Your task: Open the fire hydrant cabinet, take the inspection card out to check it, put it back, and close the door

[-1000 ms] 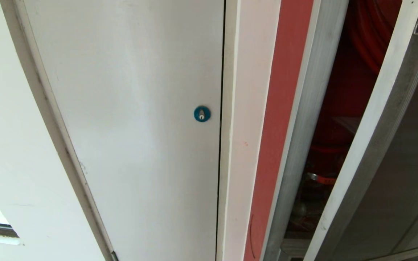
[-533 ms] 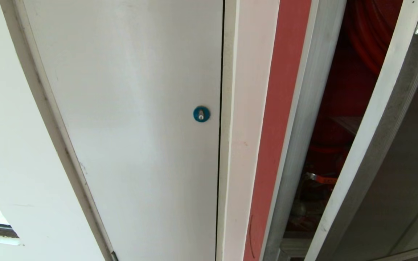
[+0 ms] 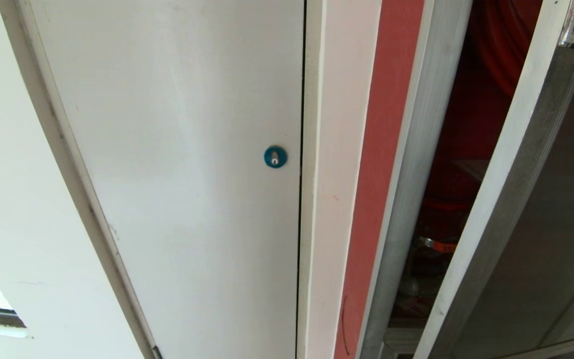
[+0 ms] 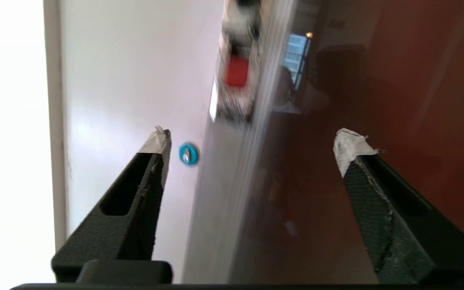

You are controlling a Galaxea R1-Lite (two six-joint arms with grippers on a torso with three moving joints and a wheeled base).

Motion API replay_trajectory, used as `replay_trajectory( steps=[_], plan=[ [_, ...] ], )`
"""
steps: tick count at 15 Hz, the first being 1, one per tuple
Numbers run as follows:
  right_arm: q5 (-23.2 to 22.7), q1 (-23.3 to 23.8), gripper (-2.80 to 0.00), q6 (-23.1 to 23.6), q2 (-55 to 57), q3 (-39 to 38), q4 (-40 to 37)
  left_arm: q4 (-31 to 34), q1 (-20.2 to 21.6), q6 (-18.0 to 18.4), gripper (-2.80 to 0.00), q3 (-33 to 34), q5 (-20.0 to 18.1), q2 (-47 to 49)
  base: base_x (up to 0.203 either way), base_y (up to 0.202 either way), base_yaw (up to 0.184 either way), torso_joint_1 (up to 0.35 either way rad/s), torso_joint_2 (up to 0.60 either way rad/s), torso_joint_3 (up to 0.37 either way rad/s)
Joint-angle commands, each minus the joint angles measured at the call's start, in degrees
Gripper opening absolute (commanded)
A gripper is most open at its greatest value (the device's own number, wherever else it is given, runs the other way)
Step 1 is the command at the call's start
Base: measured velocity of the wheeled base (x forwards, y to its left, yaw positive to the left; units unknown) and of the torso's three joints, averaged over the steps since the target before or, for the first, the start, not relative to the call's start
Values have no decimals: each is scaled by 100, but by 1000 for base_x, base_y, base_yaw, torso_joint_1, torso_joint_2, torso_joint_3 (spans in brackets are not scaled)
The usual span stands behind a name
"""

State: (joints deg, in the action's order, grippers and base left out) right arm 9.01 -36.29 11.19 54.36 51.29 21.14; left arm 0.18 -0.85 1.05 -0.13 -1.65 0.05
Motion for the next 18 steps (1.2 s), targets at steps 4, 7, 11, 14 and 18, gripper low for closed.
replay_trajectory(
  steps=[4,7,11,14,18],
  plan=[
    [-179,307,0,23,-793,-725,7,-1,-3,1,-280,-4,-2,4,0,0,0,0,0,0],
    [-214,570,-280,12,-1233,-1151,4,-1,-3,1,-280,-3,-2,4,0,0,0,0,0,0],
    [-238,985,-280,6,-1693,-1311,-350,-1,-3,1,-280,-4,-2,4,0,0,0,0,0,0],
    [-275,1603,-280,7,-2017,-1458,-545,-1,-3,1,-280,-1,-2,4,0,0,0,0,0,0],
    [-249,2565,-280,117,-2528,-1657,-602,-1,-3,1,-280,-4,-2,4,0,0,0,0,0,0]
  ],
)
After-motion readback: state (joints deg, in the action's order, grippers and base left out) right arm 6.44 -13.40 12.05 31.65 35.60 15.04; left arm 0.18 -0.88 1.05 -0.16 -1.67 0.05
